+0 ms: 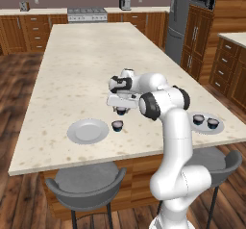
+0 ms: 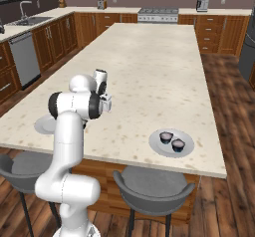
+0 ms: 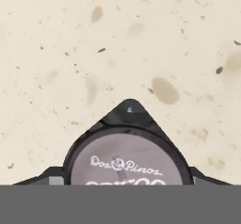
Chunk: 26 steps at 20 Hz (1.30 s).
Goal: Place two yogurt containers on each plate.
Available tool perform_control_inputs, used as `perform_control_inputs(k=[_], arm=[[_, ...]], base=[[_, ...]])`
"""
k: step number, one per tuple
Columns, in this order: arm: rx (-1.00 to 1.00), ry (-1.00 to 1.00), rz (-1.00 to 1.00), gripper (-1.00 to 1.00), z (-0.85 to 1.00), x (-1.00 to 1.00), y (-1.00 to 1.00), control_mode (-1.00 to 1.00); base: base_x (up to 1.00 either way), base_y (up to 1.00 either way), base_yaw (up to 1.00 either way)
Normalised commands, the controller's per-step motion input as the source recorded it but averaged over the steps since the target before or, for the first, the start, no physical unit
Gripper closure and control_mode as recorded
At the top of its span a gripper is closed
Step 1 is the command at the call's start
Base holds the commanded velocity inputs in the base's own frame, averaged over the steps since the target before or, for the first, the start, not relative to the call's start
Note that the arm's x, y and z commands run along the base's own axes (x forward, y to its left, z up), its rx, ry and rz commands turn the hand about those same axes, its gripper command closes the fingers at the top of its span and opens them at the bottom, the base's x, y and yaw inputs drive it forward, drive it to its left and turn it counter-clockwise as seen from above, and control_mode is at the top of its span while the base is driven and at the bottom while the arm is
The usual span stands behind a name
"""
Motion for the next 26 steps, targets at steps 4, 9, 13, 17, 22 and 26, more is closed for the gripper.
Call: perform_control_inputs(k=[4,9,13,17,22,26], arm=[[0.00,0.00,0.00,1.00,0.40,-0.34,0.21,-1.00],[0.00,0.02,0.00,1.00,0.09,-0.31,0.64,-1.00],[0.00,0.04,0.00,1.00,0.00,-0.29,0.77,-1.00],[0.00,0.06,0.00,1.00,0.00,-0.30,0.74,-1.00],[-0.03,0.07,0.00,1.00,0.00,-0.19,0.64,-1.00],[-0.05,0.08,0.00,1.00,-0.10,-0.03,0.29,-1.00]], base=[[0.00,0.00,0.00],[0.00,0.00,0.00],[0.00,0.00,0.00],[0.00,0.00,0.00],[0.00,0.00,0.00],[0.00,0.00,0.00]])
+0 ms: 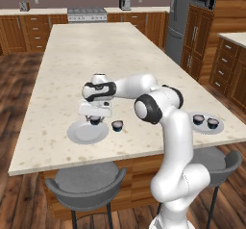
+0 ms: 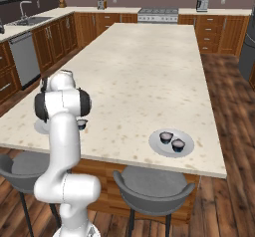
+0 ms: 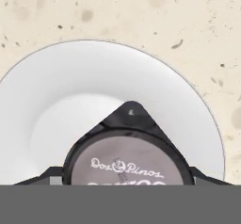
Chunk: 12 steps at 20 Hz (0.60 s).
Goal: Place two yogurt containers on each plate.
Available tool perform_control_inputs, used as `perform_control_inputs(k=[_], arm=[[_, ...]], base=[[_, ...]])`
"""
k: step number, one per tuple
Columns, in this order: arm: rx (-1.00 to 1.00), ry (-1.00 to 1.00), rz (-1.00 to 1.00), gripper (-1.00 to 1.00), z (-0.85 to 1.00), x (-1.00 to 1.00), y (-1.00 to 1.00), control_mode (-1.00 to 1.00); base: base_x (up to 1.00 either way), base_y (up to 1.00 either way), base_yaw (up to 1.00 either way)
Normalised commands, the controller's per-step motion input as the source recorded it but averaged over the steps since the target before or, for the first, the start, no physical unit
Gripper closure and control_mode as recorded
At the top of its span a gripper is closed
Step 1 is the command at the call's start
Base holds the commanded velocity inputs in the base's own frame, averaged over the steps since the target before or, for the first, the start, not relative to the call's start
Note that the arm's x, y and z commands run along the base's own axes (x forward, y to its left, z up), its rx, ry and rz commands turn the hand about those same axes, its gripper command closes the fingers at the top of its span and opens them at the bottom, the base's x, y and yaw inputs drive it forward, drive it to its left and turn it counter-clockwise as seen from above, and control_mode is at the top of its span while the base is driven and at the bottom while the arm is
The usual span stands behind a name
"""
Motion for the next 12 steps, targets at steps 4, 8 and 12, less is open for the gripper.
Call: perform_control_inputs(k=[4,8,12], arm=[[-0.12,0.11,0.00,1.00,-0.25,0.00,0.26,-1.00],[-0.05,0.04,0.00,1.00,-0.19,0.00,0.25,-1.00],[0.00,-0.11,0.00,-1.00,-0.14,0.00,0.08,-1.00]], base=[[0.00,0.00,0.00],[0.00,0.00,0.00],[0.00,0.00,0.00]])
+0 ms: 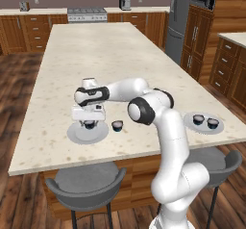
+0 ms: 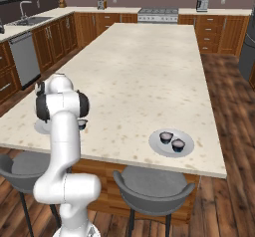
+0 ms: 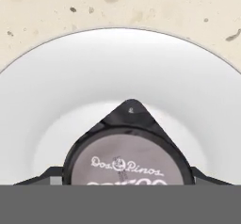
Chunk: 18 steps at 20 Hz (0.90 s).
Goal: Place two yogurt containers on each plate.
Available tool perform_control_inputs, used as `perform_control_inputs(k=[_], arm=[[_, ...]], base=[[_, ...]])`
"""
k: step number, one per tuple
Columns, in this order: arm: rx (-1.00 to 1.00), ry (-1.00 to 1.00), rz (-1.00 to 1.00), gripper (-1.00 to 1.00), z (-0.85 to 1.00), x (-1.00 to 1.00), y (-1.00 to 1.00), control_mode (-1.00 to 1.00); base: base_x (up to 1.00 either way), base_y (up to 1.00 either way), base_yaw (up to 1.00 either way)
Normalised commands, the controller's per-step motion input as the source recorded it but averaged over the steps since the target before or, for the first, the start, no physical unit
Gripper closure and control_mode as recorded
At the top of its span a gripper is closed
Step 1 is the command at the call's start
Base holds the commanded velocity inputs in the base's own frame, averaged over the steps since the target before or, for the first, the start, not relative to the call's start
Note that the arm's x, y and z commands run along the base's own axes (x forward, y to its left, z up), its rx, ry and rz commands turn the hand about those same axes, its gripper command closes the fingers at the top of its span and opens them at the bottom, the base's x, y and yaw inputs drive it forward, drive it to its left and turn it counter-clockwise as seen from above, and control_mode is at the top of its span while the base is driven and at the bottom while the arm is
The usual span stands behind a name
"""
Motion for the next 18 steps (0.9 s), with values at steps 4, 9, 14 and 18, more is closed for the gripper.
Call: perform_control_inputs(k=[4,9,14,18], arm=[[0.00,-0.16,0.00,-1.00,-0.08,0.00,-0.01,-1.00],[0.01,-0.08,0.00,-1.00,-0.04,0.00,-0.06,-1.00],[0.05,0.00,0.00,-1.00,0.13,0.00,-0.17,-1.00],[0.00,0.09,0.00,-1.00,0.38,0.00,-0.35,-1.00]], base=[[0.00,0.00,0.00],[0.00,0.00,0.00],[0.00,0.00,0.00],[0.00,0.00,0.00]])
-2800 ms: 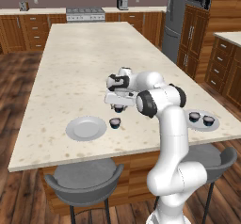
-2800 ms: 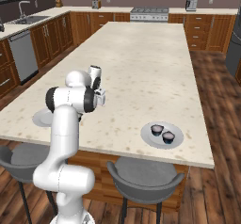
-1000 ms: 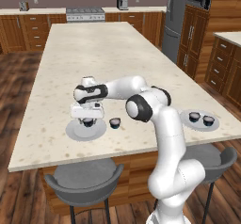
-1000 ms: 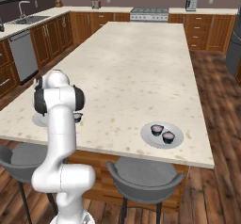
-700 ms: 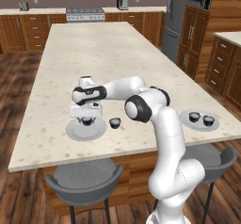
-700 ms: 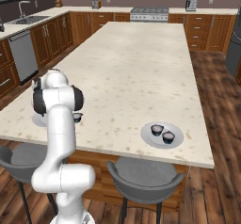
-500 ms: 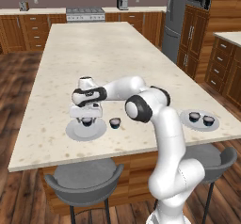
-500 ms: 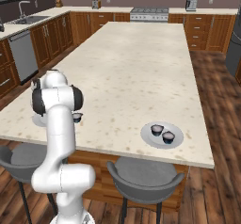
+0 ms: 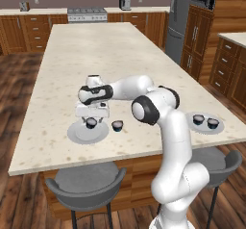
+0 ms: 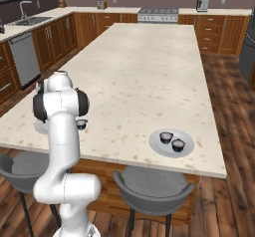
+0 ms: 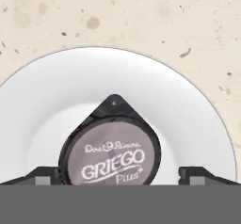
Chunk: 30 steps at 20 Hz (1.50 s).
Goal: Place two yogurt containers on each plate.
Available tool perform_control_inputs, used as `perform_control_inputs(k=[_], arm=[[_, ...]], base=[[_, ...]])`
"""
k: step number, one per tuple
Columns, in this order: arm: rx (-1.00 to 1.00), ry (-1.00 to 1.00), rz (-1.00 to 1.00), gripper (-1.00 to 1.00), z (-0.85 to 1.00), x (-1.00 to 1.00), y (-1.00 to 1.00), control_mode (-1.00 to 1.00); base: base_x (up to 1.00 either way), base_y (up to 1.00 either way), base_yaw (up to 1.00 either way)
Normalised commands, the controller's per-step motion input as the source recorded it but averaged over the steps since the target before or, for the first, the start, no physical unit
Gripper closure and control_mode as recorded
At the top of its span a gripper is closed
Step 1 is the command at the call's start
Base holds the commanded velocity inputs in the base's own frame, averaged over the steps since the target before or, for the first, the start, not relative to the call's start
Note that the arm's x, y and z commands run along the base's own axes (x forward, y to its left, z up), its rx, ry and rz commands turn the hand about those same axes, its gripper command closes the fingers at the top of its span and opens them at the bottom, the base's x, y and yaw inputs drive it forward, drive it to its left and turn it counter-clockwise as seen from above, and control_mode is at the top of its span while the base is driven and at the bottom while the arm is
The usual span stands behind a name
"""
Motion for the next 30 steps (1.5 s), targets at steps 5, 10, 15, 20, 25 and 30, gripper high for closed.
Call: perform_control_inputs(k=[5,10,15,20,25,30], arm=[[0.00,0.18,0.00,-1.00,0.41,0.00,-0.25,-1.00],[0.00,0.09,0.00,-1.00,0.31,0.07,0.16,-1.00],[0.00,0.23,-0.09,-1.00,0.16,-0.13,-0.16,-1.00],[0.00,0.24,-0.14,-1.00,0.02,-0.23,-0.44,-1.00],[-0.09,-0.03,-0.02,-1.00,0.00,-0.17,-0.43,-1.00],[-0.02,-0.23,0.02,-1.00,-0.01,-0.21,-0.36,-1.00]], base=[[0.00,0.00,0.00],[0.00,0.00,0.00],[0.00,0.00,0.00],[0.00,0.00,0.00],[0.00,0.00,0.00],[0.00,0.00,0.00]])
